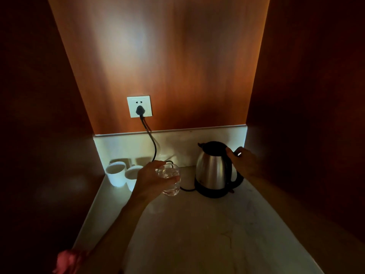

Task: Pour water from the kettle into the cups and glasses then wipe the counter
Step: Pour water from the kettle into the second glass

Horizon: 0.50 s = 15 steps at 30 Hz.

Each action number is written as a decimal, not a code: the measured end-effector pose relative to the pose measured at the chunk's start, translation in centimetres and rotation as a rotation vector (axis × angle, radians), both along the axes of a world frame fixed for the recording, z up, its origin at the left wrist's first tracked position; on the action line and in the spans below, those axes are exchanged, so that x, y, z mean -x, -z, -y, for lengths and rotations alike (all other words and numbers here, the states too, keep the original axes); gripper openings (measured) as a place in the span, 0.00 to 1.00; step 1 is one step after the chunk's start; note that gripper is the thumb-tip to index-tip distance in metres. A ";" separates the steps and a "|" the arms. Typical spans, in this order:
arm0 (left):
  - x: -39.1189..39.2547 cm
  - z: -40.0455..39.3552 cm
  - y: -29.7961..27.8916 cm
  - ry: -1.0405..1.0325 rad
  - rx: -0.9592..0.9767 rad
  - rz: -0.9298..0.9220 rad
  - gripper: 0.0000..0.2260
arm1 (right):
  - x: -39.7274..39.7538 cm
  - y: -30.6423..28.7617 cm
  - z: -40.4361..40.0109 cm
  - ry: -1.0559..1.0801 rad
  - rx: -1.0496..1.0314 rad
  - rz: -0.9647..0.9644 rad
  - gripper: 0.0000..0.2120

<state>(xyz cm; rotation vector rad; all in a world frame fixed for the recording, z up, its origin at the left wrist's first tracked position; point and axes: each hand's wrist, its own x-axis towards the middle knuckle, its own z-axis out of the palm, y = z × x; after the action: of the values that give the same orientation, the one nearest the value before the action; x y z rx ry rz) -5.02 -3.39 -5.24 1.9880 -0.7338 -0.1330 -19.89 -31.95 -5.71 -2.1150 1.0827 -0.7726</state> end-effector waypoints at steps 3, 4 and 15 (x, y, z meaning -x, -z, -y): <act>-0.1 -1.2 -0.8 -0.017 -0.015 -0.001 0.21 | -0.4 -1.3 -1.3 -0.051 0.325 -0.050 0.09; -0.2 -1.9 -1.0 -0.027 -0.023 -0.004 0.25 | -0.8 -1.7 -2.2 -0.091 0.433 -0.058 0.08; -3.9 -12.5 -2.0 -0.278 -0.191 0.098 0.27 | -9.7 2.3 -22.9 -0.905 0.462 -0.127 0.20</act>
<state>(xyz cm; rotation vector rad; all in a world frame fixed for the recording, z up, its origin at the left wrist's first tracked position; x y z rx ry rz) -1.09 9.13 -3.23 2.2707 -0.5136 0.0635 -10.14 -9.09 -7.99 -2.6994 -0.0980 -0.4497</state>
